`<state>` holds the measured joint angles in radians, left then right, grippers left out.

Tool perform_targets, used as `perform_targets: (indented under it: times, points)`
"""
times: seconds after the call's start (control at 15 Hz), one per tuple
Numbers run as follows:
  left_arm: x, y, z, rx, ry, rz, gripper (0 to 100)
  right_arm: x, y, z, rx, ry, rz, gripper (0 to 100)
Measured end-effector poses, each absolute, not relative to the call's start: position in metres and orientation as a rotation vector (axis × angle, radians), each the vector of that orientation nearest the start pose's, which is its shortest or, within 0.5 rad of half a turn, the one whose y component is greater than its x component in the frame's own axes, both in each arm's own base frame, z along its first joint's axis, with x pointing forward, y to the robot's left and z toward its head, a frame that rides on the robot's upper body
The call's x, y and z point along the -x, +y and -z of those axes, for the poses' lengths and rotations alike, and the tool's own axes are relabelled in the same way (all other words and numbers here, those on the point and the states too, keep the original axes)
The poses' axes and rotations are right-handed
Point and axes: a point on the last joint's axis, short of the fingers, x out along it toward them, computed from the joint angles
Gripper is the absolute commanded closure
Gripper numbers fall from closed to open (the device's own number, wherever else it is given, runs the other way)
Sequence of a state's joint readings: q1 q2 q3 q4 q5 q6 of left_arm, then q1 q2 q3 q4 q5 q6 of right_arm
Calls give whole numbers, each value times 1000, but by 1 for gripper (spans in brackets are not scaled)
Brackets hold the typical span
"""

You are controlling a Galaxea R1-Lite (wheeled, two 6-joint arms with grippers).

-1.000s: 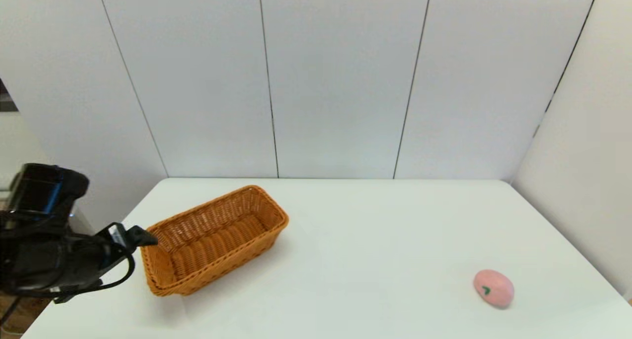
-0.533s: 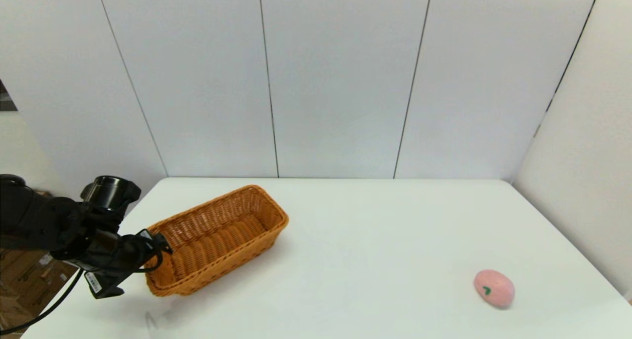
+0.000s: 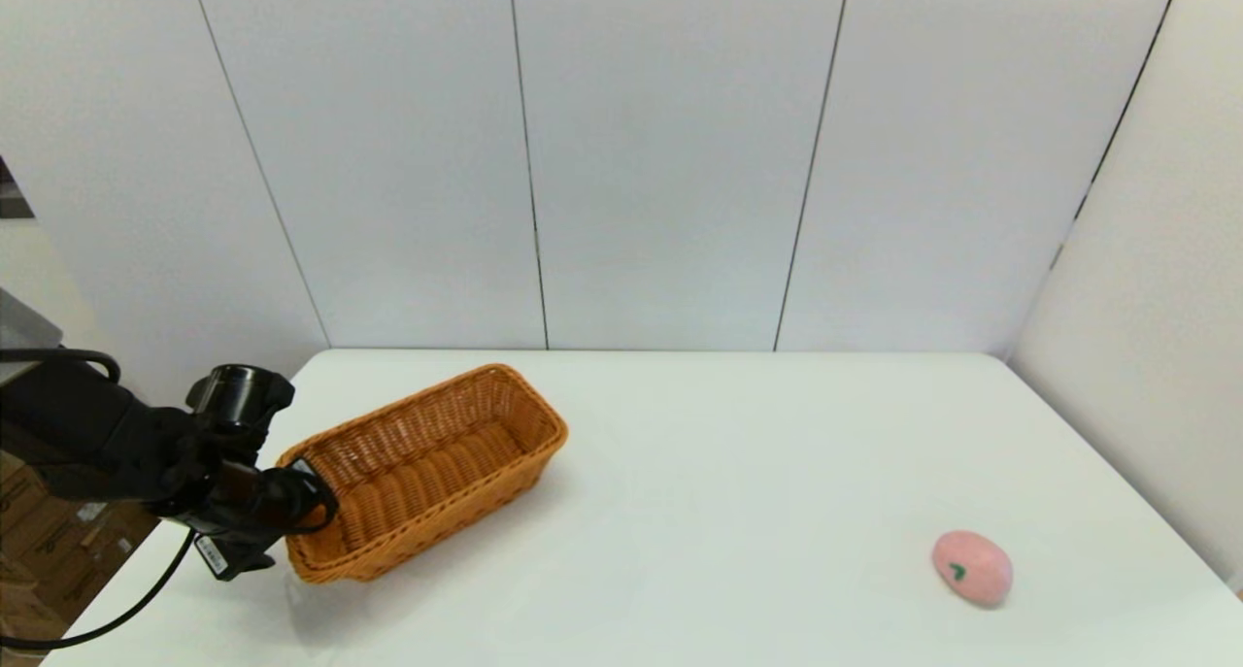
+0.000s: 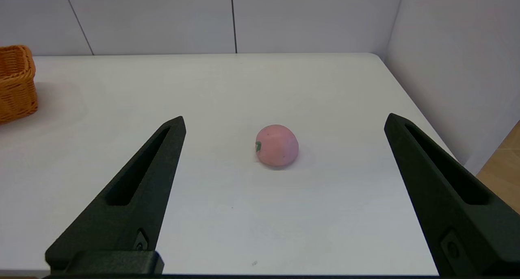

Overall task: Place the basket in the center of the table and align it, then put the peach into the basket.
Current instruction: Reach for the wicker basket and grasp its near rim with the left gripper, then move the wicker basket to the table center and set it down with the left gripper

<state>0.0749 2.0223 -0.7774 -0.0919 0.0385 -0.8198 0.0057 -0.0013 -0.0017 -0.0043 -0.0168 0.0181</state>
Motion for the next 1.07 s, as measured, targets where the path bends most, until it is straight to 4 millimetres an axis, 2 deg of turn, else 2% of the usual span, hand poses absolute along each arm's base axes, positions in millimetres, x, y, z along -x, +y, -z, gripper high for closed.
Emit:
perform_targets:
  times: [0.2,0.73,0.87,1.07]
  points:
    - [-300,23,-33,752,1053,-562,100,23,-1,-76,-18,-7,11,0]
    - [-297,21,-46,772,1019,-531,100,23,-1,-76,-18,-7,11,0]
    - [-296,9,-64,781,988,-451,100,23,-1,-76,-18,-7,11,0]
    - [-291,-30,-107,766,913,-227,100,23,-1,-76,-18,-7,11,0]
